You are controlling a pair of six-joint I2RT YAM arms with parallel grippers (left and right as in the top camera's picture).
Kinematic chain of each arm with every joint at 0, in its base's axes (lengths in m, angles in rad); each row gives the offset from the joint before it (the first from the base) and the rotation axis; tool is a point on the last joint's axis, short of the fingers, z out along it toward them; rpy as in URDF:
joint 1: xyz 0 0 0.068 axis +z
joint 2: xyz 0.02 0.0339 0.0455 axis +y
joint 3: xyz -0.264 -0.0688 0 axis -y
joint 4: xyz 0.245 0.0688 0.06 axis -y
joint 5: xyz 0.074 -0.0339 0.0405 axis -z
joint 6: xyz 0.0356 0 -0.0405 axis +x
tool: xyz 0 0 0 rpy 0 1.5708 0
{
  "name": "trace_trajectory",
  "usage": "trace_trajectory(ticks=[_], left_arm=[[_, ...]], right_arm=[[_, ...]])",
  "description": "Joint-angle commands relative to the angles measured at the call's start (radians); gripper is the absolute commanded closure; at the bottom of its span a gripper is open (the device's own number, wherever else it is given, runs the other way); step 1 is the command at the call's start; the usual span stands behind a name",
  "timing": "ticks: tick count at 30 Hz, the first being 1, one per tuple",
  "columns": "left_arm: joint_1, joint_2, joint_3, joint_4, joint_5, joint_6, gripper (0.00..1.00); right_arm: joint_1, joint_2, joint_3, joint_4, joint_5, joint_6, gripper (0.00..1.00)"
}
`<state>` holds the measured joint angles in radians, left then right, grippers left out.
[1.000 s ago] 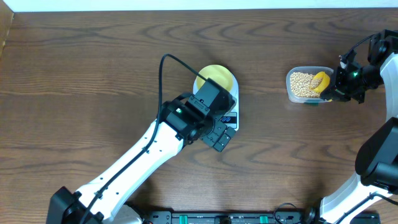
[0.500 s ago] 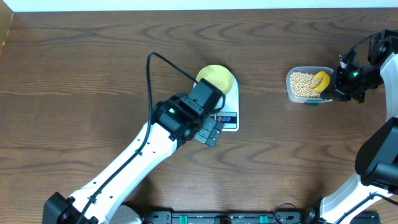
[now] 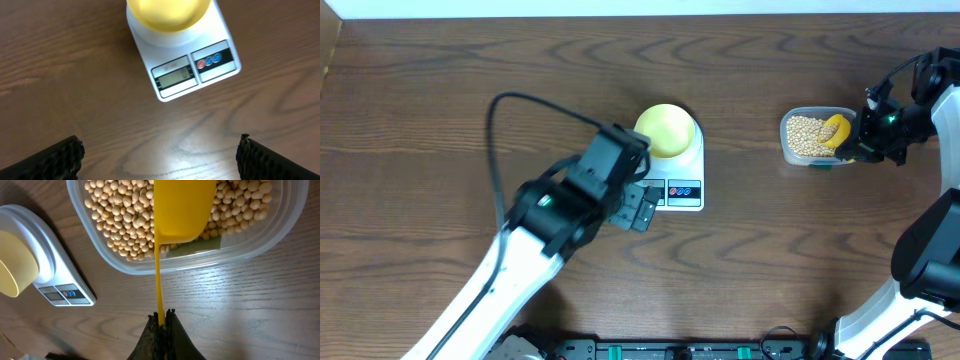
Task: Scoop item into bowl and weigh 50g on scale
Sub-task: 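Pull the left gripper back and down from the scale, then scoop soybeans from the tub with the yellow scoop, right gripper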
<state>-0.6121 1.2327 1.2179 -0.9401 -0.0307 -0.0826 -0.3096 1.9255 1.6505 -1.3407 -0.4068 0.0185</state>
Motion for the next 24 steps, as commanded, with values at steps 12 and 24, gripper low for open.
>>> trace_trajectory(ticks=[12,24], left_arm=[[0.003,-0.181,0.012,-0.103,0.118,-0.005,0.0],[0.003,-0.156,0.012,-0.103,0.128,-0.005,0.0]], right_arm=[[0.003,0.008,0.019,0.015,-0.002,0.022,0.99],[0.004,0.008,0.019,0.017,0.013,0.022,0.99]])
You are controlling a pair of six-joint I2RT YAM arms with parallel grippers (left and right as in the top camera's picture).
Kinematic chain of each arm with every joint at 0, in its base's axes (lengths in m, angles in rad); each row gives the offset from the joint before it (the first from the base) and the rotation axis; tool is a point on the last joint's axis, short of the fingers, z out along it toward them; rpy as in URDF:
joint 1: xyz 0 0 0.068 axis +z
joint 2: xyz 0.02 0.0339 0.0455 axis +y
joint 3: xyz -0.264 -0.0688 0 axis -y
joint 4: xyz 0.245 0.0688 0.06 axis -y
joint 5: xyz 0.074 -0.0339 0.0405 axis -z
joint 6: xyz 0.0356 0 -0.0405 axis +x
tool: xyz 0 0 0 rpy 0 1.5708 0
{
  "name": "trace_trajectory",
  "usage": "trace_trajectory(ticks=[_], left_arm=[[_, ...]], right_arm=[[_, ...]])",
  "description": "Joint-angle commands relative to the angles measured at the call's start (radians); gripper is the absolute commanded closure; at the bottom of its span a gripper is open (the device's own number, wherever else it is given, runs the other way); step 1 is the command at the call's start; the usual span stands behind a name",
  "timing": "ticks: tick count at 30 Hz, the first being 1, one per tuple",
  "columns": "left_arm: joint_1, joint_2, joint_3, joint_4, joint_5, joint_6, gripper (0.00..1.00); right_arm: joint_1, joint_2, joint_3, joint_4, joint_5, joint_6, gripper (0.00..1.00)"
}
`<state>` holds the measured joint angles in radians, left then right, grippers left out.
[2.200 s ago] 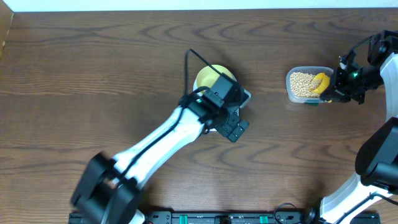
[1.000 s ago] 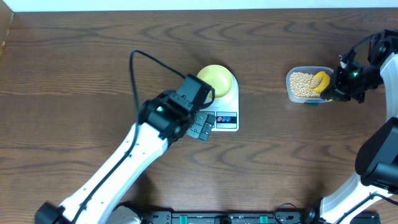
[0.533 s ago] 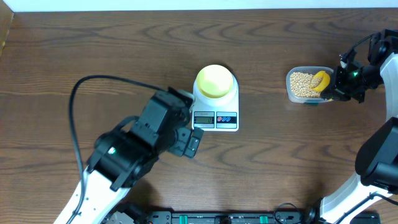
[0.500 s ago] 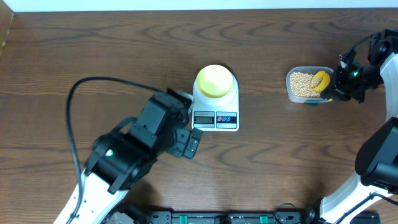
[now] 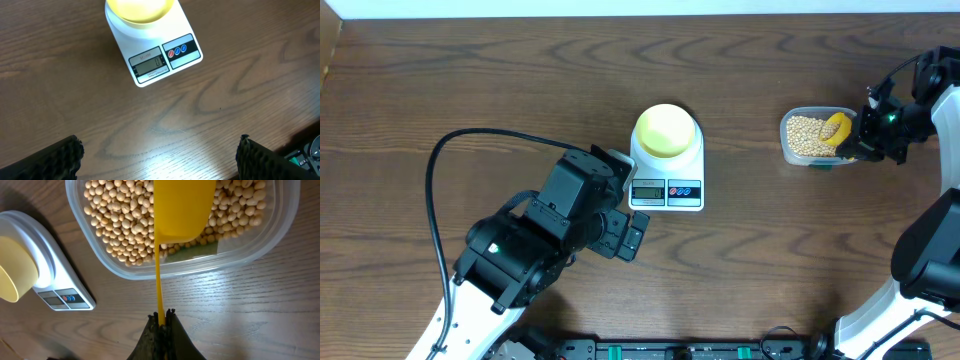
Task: Scoop item into bowl and weigh 50g on scale
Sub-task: 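Scoop soybeans from the tub with the yellow scoop, right gripper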
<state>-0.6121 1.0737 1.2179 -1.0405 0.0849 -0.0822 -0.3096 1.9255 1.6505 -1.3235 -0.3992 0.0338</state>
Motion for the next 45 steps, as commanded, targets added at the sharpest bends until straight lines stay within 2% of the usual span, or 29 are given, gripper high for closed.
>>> trace_trajectory(ticks=[1,11,23,37,45], left_arm=[[0.003,0.003,0.012,-0.002,0.013,-0.006,0.0],[0.003,0.004,0.012,-0.002,0.013,-0.006,0.0],[0.003,0.004,0.012,-0.002,0.013,-0.006,0.0],[0.003,0.004,0.012,-0.003,0.013,-0.006,0.0],[0.003,0.004,0.012,-0.002,0.012,-0.006,0.0]], right_arm=[[0.004,0.008,0.019,0.0,0.006,0.007,0.99],[0.006,0.008,0.019,-0.034,0.095,0.078,0.99],[0.086,0.008,0.019,-0.037,0.18,0.109,0.99],[0.109,0.034,0.017,-0.04,0.187,0.118,0.99],[0.108,0.057,0.018,-0.069,0.096,0.084,0.99]])
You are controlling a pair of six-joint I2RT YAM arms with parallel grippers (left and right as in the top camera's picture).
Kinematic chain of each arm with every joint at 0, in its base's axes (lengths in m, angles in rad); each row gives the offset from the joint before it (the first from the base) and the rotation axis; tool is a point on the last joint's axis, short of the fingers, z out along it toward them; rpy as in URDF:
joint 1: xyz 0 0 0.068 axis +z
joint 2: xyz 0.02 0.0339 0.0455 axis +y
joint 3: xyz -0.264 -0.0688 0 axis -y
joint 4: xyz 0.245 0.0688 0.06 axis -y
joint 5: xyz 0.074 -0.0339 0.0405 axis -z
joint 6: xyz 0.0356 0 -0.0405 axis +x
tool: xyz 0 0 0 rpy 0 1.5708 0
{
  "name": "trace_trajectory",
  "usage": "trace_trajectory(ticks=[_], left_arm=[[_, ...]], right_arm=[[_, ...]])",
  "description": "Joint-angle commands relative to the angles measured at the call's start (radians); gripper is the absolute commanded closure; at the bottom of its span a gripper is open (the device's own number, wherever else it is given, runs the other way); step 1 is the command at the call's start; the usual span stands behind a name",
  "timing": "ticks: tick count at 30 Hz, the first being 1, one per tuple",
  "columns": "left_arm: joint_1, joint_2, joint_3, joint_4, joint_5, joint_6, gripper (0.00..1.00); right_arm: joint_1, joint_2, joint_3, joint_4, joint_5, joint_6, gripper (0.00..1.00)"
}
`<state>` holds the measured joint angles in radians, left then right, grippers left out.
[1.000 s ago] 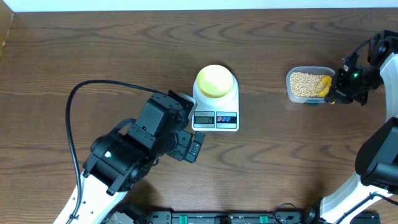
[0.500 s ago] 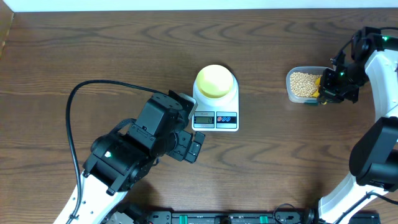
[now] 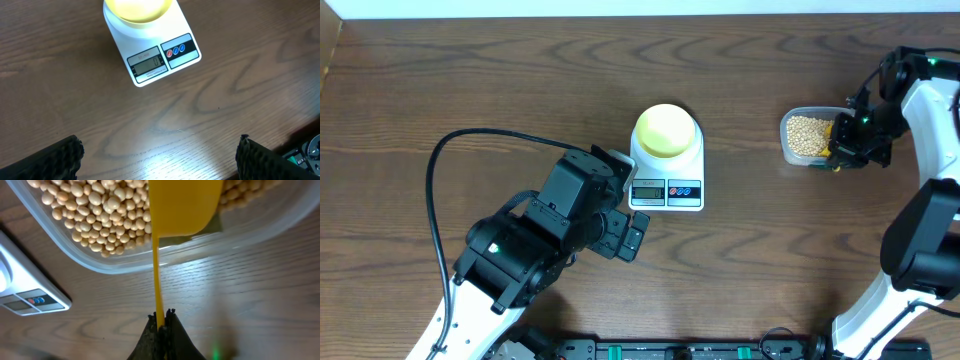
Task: Scoop item into bowl and weigh 50g on scale
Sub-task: 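Scoop soybeans from the tub with the yellow scoop, right gripper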
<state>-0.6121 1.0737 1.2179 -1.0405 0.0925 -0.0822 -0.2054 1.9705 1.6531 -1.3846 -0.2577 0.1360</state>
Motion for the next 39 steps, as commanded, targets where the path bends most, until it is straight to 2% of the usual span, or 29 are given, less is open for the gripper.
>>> trace_trajectory(ticks=[1,16,39], left_arm=[[0.003,0.004,0.012,-0.003,0.005,-0.006,0.0],[0.003,0.004,0.012,-0.002,0.005,-0.006,0.0],[0.003,0.004,0.012,-0.002,0.005,-0.006,0.0]], right_arm=[[0.003,0.012,0.015,-0.016,-0.058,-0.023,0.99],[0.001,0.012,0.015,-0.065,-0.145,-0.05,0.99],[-0.137,0.012,0.014,-0.068,-0.348,-0.233,0.99]])
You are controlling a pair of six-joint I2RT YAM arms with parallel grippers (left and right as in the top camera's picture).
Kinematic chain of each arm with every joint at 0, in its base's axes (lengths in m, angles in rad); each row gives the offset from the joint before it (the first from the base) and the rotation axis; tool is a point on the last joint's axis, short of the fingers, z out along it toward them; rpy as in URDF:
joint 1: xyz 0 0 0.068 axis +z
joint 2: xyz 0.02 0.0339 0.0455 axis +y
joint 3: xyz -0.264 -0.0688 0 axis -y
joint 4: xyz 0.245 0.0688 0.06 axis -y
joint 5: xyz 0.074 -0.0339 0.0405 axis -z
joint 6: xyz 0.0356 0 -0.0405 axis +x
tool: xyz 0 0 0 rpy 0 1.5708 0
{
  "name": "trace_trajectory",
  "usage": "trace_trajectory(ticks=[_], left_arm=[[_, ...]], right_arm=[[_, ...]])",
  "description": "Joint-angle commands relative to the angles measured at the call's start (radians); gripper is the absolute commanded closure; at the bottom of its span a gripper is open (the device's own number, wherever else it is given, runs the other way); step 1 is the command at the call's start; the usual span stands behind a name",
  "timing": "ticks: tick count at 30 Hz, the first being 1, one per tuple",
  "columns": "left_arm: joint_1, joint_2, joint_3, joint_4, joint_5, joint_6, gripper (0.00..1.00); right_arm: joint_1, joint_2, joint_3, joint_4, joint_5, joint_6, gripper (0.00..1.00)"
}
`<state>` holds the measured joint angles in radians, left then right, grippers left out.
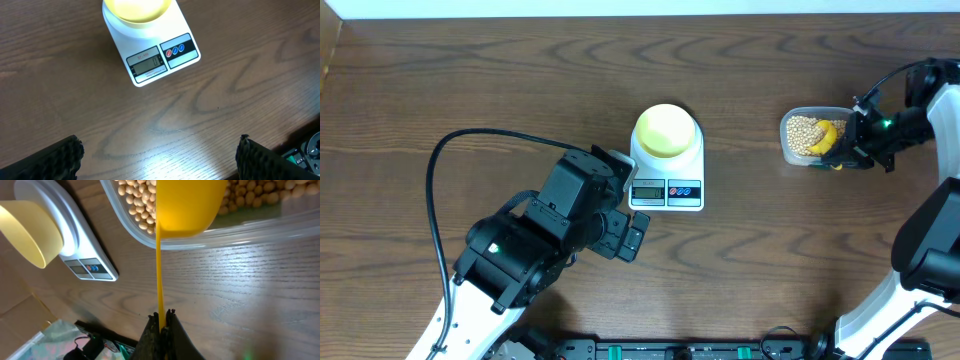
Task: Scoop item into bowl and weigh 50g on scale
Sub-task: 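Scoop soybeans from the tub with the yellow scoop, right gripper, then lift the filled scoop and carry it over the yellow bowl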
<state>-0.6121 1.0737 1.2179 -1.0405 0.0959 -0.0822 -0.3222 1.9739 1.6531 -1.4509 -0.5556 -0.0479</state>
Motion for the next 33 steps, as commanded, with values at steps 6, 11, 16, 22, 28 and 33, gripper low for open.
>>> trace_trajectory(ticks=[6,11,16,22,28,33], left_arm=[[0.003,0.004,0.012,-0.002,0.002,-0.006,0.0],[0.003,0.004,0.012,-0.002,0.002,-0.006,0.0],[0.003,0.004,0.012,-0.002,0.002,-0.006,0.0],[0.003,0.004,0.012,-0.002,0.002,-0.006,0.0],[0.003,0.004,0.012,-0.003,0.002,-0.006,0.0],[0.003,0.004,0.012,-0.003,0.002,-0.005,0.0]], right_arm=[[-0.06,0.009,0.013,-0.023,-0.083,-0.097,0.99],[-0.094,0.009,0.013,-0.063,-0.135,-0.175,0.99],[-0.129,0.009,0.013,-0.114,-0.229,-0.29,0.99],[-0.153,0.009,0.013,-0.152,-0.277,-0.361,0.99],[-0.162,0.009,0.013,-0.163,-0.305,-0.4,0.99],[-0.161,0.009,0.013,-0.225,-0.428,-0.51,0.99]])
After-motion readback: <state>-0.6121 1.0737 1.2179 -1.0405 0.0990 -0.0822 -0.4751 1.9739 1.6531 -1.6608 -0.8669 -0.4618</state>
